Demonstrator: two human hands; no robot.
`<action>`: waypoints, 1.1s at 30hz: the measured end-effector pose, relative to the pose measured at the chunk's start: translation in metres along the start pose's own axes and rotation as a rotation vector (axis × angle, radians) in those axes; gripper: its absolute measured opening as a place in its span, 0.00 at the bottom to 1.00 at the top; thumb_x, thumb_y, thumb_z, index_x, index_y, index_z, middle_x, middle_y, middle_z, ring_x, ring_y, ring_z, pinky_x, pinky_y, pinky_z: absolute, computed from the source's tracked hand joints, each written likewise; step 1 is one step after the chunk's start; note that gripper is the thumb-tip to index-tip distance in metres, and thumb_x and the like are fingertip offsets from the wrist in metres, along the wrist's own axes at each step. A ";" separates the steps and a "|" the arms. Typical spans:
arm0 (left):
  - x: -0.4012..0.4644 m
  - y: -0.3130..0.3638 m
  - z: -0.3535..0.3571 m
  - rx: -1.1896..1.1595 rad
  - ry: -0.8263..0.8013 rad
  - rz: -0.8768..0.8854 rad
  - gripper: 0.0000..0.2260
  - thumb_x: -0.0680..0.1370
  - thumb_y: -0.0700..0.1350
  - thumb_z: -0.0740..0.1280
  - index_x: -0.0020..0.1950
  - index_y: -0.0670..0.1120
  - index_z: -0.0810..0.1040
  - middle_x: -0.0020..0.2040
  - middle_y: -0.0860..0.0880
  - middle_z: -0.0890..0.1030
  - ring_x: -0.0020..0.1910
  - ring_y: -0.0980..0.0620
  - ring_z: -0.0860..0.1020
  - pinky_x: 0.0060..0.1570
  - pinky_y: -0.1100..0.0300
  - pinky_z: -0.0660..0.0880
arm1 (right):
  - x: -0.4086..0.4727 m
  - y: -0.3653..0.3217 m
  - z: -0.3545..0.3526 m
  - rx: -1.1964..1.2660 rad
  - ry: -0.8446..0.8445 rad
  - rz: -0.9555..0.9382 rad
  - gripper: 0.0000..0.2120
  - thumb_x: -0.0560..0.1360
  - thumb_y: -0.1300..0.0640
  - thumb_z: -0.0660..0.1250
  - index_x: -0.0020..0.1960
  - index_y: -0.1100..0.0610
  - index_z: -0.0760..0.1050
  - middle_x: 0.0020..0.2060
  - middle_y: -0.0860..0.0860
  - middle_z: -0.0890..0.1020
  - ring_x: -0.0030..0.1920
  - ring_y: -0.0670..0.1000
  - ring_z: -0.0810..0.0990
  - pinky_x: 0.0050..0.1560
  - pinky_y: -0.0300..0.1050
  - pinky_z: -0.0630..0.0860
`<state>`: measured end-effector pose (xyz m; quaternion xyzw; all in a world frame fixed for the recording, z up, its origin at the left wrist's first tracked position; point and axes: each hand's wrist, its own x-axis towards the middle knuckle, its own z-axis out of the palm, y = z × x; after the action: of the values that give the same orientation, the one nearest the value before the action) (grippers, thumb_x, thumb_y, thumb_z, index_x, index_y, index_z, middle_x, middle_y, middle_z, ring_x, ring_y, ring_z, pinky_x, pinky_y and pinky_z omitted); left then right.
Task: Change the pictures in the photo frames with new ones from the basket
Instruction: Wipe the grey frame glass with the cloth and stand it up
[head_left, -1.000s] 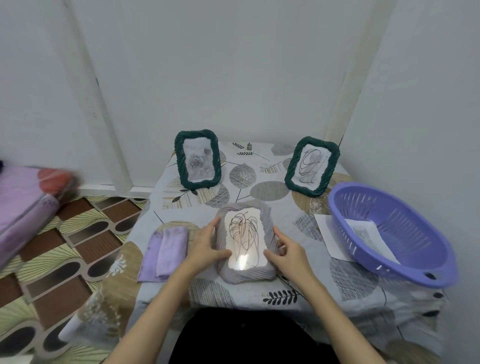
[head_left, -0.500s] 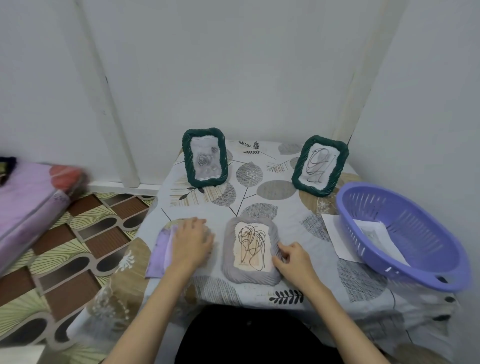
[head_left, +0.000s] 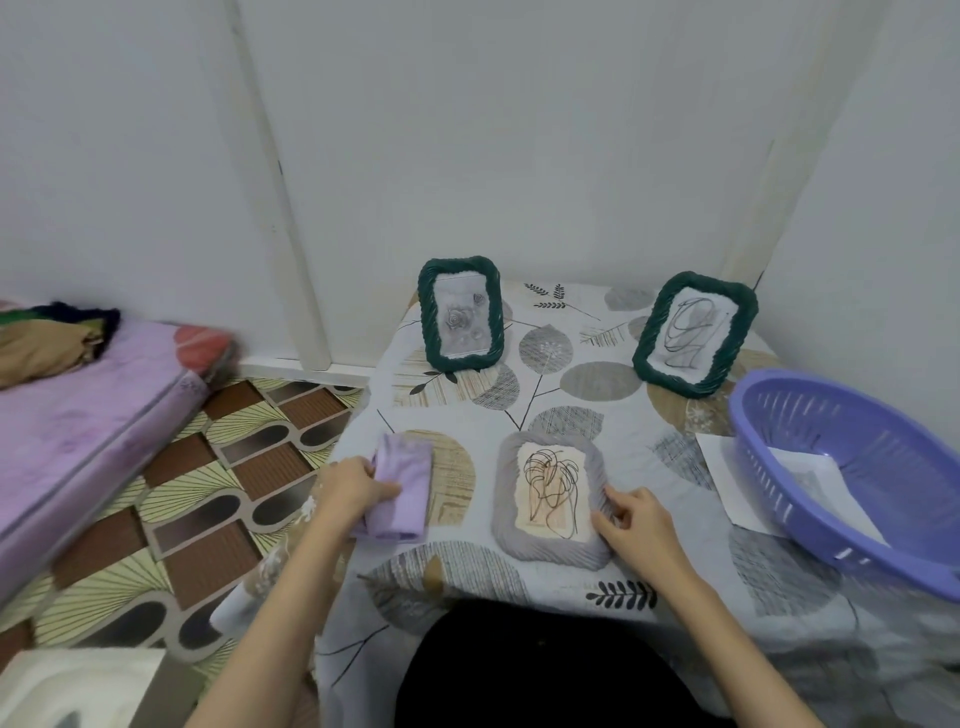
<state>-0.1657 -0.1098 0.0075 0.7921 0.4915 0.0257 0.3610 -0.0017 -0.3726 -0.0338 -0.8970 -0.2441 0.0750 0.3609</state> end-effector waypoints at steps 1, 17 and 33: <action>-0.002 0.001 0.000 -0.060 -0.042 0.005 0.11 0.73 0.44 0.69 0.51 0.41 0.73 0.43 0.47 0.75 0.45 0.48 0.74 0.34 0.64 0.70 | 0.000 -0.001 -0.001 -0.003 -0.002 0.001 0.24 0.72 0.57 0.69 0.66 0.63 0.70 0.42 0.54 0.71 0.43 0.50 0.72 0.42 0.34 0.61; -0.049 0.079 0.061 -0.966 -0.430 0.481 0.06 0.74 0.36 0.66 0.48 0.46 0.77 0.49 0.45 0.81 0.45 0.49 0.79 0.40 0.56 0.77 | -0.010 -0.084 -0.016 1.073 -0.221 0.202 0.13 0.73 0.60 0.67 0.56 0.63 0.76 0.44 0.56 0.81 0.39 0.53 0.79 0.36 0.44 0.77; 0.002 0.052 0.084 -0.170 -0.134 0.649 0.12 0.76 0.44 0.66 0.59 0.50 0.76 0.64 0.51 0.73 0.63 0.52 0.69 0.66 0.52 0.64 | 0.001 -0.007 -0.021 -0.523 -0.070 -0.455 0.16 0.72 0.50 0.57 0.48 0.60 0.77 0.41 0.56 0.75 0.41 0.58 0.76 0.38 0.49 0.71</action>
<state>-0.0918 -0.1674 -0.0234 0.8742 0.1850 0.1281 0.4302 0.0026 -0.3806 -0.0139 -0.8785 -0.4611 -0.0420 0.1175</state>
